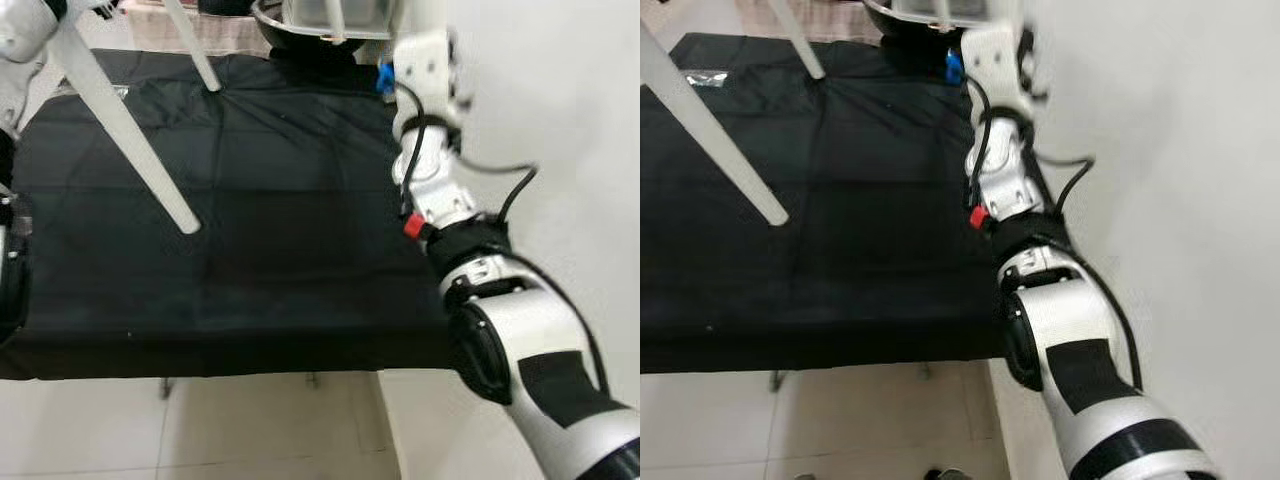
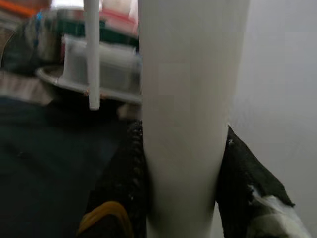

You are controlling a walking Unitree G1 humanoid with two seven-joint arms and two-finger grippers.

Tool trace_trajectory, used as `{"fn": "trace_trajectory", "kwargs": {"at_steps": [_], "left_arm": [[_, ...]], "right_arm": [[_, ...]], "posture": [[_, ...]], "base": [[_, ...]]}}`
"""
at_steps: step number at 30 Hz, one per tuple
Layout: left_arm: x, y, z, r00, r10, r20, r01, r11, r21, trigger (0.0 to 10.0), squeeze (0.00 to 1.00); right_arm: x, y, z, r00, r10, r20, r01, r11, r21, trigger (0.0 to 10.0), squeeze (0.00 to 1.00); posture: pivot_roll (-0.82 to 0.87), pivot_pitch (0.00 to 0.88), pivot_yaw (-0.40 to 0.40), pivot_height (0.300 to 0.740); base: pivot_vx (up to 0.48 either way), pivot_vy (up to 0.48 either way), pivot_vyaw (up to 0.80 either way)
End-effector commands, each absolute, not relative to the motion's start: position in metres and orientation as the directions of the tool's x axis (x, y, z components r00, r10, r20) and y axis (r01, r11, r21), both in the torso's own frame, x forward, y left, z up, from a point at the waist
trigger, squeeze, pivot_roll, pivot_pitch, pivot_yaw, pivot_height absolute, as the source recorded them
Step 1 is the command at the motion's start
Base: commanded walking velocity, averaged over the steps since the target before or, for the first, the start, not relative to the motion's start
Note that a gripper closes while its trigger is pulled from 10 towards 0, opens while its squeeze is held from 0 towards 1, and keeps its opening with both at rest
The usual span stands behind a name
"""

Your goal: Building children table

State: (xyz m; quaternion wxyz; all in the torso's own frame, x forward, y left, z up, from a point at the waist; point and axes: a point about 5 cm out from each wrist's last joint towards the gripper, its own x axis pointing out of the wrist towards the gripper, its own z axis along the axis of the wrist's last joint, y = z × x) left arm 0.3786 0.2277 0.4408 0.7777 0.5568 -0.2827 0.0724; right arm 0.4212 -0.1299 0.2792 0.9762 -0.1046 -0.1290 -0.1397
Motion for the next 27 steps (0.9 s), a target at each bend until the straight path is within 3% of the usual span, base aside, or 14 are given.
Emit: {"fn": "trace_trajectory", "kwargs": {"at_steps": [1, 3, 7, 11, 13, 15, 17, 24, 25, 26, 27], "left_arm": [[0.358, 0.256, 0.477, 0.767, -0.087, 0.636, -0.549, 0.424, 0.72, 10.0, 0.0], [0.37, 0.237, 0.462, 0.787, -0.146, 0.6, -0.474, 0.479, 0.739, 10.0, 0.0], [0.374, 0.232, 0.457, 0.791, -0.163, 0.59, -0.454, 0.491, 0.743, 10.0, 0.0], [0.397, 0.198, 0.383, 0.839, -0.316, 0.443, -0.194, 0.586, 0.787, 10.0, 0.0], [0.397, 0.198, 0.383, 0.839, -0.316, 0.443, -0.194, 0.586, 0.787, 10.0, 0.0], [0.398, 0.174, 0.325, 0.835, -0.444, 0.325, -0.015, 0.573, 0.819, 10.0, 0.0], [0.395, 0.166, 0.305, 0.828, -0.482, 0.286, 0.047, 0.569, 0.821, 10.0, 0.0], [0.381, 0.158, 0.25, 0.845, -0.484, 0.229, 0.159, 0.635, 0.756, 10.0, 0.0], [0.37, 0.156, 0.23, 0.848, -0.484, 0.215, 0.185, 0.651, 0.736, 10.0, 0.0], [0.362, 0.155, 0.219, 0.849, -0.486, 0.207, 0.201, 0.66, 0.724, 10.0, 0.0], [0.353, 0.152, 0.209, 0.851, -0.484, 0.202, 0.217, 0.676, 0.704, 10.0, 0.0]], "right_arm": [[0.416, -0.174, 0.213, 0.919, -0.392, -0.04, 0.384, 0.913, -0.14, 0.0, 0.0], [0.411, -0.171, 0.191, 0.918, -0.382, -0.105, 0.371, 0.922, -0.107, 0.0, 0.0], [0.41, -0.17, 0.187, 0.917, -0.382, -0.113, 0.372, 0.923, -0.099, 0.0, 0.0], [0.406, -0.159, 0.173, 0.928, -0.334, -0.165, 0.327, 0.942, -0.068, 0.0, 0.0], [0.406, -0.159, 0.173, 0.928, -0.334, -0.165, 0.327, 0.942, -0.068, 0.0, 0.0], [0.405, -0.154, 0.17, 0.935, -0.308, -0.177, 0.304, 0.951, -0.052, 0.0, 0.0], [0.405, -0.152, 0.17, 0.937, -0.3, -0.177, 0.297, 0.954, -0.046, 0.0, 0.0], [0.406, -0.146, 0.174, 0.947, -0.27, -0.175, 0.274, 0.962, -0.001, 0.0, 0.0], [0.406, -0.144, 0.176, 0.952, -0.256, -0.166, 0.261, 0.965, 0.011, 10.0, 0.0], [0.406, -0.142, 0.177, 0.956, -0.247, -0.16, 0.253, 0.967, 0.017, 10.0, 0.0], [0.406, -0.141, 0.179, 0.963, -0.228, -0.146, 0.232, 0.973, 0.009, 10.0, 1.0]], "posture": [[0.21, 0.082, -0.044, 0.74], [0.2, 0.086, -0.035, 0.74], [0.2, 0.086, -0.035, 0.74], [0.18, 0.094, -0.04, 0.74], [0.18, 0.094, -0.04, 0.74], [0.18, 0.101, -0.041, 0.74], [0.17, 0.098, -0.042, 0.74], [0.18, 0.102, -0.044, 0.74], [0.18, 0.105, -0.048, 0.74], [0.18, 0.105, -0.048, 0.74], [0.18, 0.103, -0.05, 0.74]], "base": [[0.0, 0.0, 0.0], [0.0, 0.0, 0.0], [0.0, 0.0, 0.0], [0.0, 0.0, 0.0], [0.0, 0.0, 0.0], [0.0, 0.0, 0.0], [0.0, 0.0, 0.0], [0.0, 0.0, 0.0], [0.0, 0.0, 0.0], [0.0, 0.0, 0.0], [0.0, 0.0, 0.0]]}}
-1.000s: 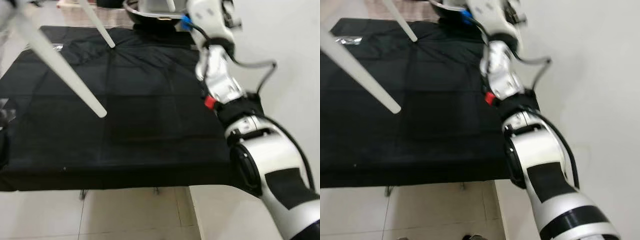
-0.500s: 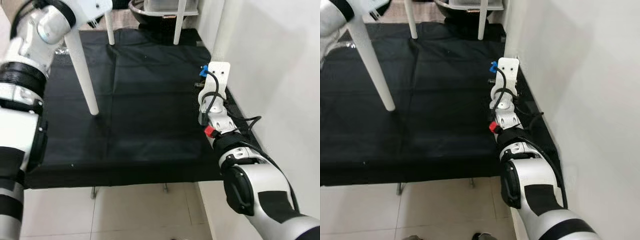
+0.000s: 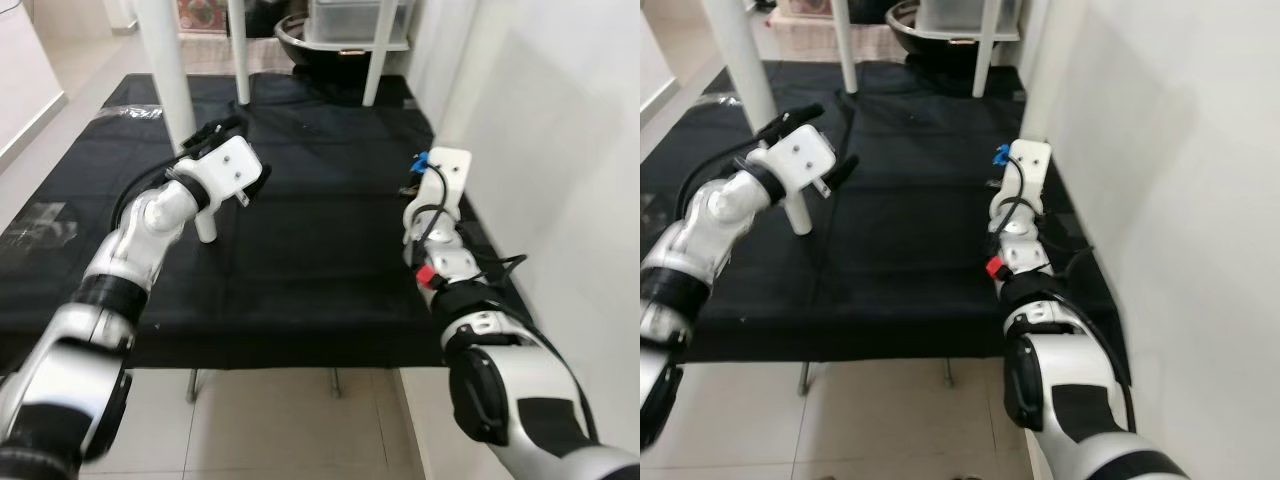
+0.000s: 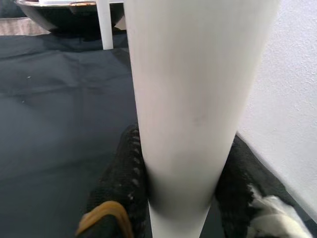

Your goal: Building children table

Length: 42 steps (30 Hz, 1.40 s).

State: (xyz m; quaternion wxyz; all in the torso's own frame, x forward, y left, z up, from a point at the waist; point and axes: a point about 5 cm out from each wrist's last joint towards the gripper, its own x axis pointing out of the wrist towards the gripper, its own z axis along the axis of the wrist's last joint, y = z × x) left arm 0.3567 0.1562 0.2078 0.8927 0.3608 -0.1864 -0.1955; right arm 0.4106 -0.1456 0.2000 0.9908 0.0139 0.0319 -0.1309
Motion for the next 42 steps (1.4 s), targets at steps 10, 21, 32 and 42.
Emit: {"fn": "trace_trajectory", "kwargs": {"at_steps": [10, 21, 32, 42], "left_arm": [[0.323, 0.146, 0.187, 0.876, -0.439, 0.2, 0.237, 0.752, 0.615, 10.0, 0.0], [0.268, 0.147, 0.16, 0.928, -0.342, 0.144, 0.232, 0.838, 0.494, 10.0, 0.0], [0.221, 0.136, 0.123, 0.97, -0.243, 0.006, 0.232, 0.932, 0.279, 10.0, 0.0], [0.216, 0.126, 0.113, 0.974, -0.217, -0.058, 0.224, 0.951, 0.213, 10.0, 0.0]], "right_arm": [[0.402, -0.137, 0.183, 0.977, -0.188, -0.098, 0.193, 0.981, 0.035, 10.0, 1.0], [0.348, -0.143, 0.184, 0.994, 0.027, 0.101, -0.036, 0.995, 0.089, 10.0, 0.0], [0.272, -0.13, 0.13, 0.989, 0.146, 0.036, -0.148, 0.985, 0.087, 10.0, 0.0], [0.252, -0.12, 0.119, 0.973, 0.225, -0.046, -0.224, 0.974, 0.014, 10.0, 0.0]], "posture": [[0.17, 0.102, -0.059, 0.74], [0.13, 0.082, -0.057, 0.74], [0.1, 0.054, -0.036, 0.74], [0.03, 0.025, -0.042, 0.74]], "base": [[0.0, 0.0, 0.0], [0.0, 0.0, 0.0], [0.0, 0.0, 0.0], [0.0, 0.0, -0.39]]}}
